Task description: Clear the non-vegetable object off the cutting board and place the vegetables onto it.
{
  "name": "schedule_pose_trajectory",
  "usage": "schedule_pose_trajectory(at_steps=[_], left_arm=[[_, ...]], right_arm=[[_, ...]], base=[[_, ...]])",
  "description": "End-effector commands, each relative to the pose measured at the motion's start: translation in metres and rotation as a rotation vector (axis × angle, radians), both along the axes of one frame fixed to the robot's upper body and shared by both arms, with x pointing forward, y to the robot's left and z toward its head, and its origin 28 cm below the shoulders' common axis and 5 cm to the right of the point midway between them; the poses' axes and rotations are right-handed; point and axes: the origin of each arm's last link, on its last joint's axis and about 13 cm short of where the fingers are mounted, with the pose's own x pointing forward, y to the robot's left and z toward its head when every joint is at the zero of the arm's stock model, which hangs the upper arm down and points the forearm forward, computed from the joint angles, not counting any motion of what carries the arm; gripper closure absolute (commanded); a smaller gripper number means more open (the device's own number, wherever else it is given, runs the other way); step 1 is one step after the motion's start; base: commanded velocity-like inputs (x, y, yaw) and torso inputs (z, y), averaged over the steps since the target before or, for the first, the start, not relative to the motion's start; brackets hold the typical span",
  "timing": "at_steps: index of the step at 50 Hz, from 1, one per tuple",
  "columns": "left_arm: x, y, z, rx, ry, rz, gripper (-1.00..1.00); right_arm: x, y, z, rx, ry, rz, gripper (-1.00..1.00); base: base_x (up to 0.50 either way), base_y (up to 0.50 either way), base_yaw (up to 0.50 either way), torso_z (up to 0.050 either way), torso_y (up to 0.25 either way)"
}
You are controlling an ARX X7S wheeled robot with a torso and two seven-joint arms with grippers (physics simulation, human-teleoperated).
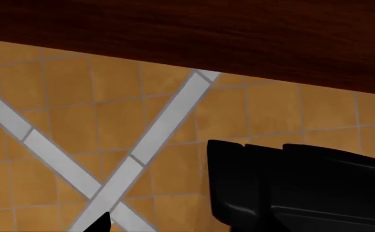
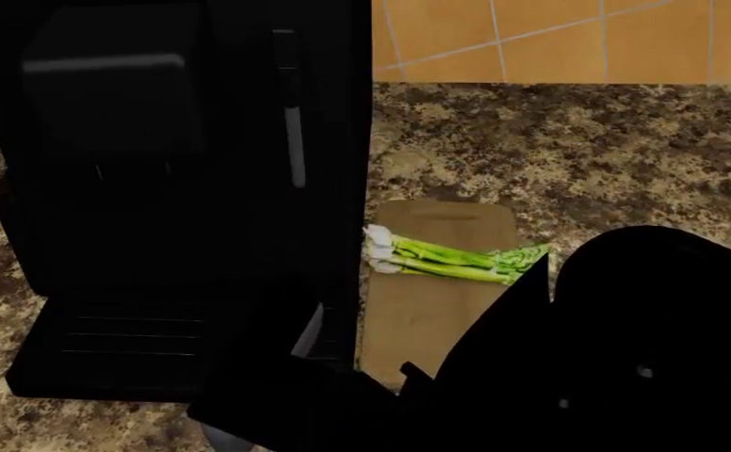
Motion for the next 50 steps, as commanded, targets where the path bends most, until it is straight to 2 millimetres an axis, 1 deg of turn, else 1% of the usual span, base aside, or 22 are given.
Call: schedule_pose_trajectory(at_steps=[1, 6, 14, 22, 31, 37, 50], left_arm=[[0.0, 0.004, -0.001, -0.003, 0.004, 0.03, -1.0], [0.0, 0.005, 0.0, -0.005, 0.002, 0.033, -1.0], [-0.002, 0.004, 0.002, -0.007, -0.004, 0.03, -1.0], [-0.002, 0.003, 0.005, -0.008, -0.008, 0.024, -1.0], [-0.003, 0.001, 0.008, -0.005, -0.015, 0.017, -1.0], [-0.002, 0.001, 0.006, -0.002, -0.011, 0.021, -1.0], [-0.002, 0.001, 0.005, -0.002, -0.008, 0.023, -1.0]], right_arm=[[-0.004, -0.002, -0.005, -0.045, 0.064, 0.011, 1.0], [-0.003, -0.005, 0.02, -0.057, -0.018, -0.001, 1.0], [-0.011, -0.011, 0.037, -0.074, -0.072, -0.034, 1.0], [-0.016, -0.022, 0.047, -0.087, -0.101, -0.093, 1.0], [-0.016, -0.038, 0.048, -0.092, -0.124, -0.185, 1.0], [-0.01, -0.047, 0.054, -0.092, -0.18, -0.236, 1.0], [0.02, -0.063, 0.062, -0.042, -0.272, -0.336, 1.0]], base=[[0.0, 0.0, 0.0, 0.0, 0.0], [0.0, 0.0, 0.0, 0.0, 0.0], [0.0, 0.0, 0.0, 0.0, 0.0], [0.0, 0.0, 0.0, 0.0, 0.0], [0.0, 0.0, 0.0, 0.0, 0.0], [0.0, 0.0, 0.0, 0.0, 0.0], [0.0, 0.0, 0.0, 0.0, 0.0]])
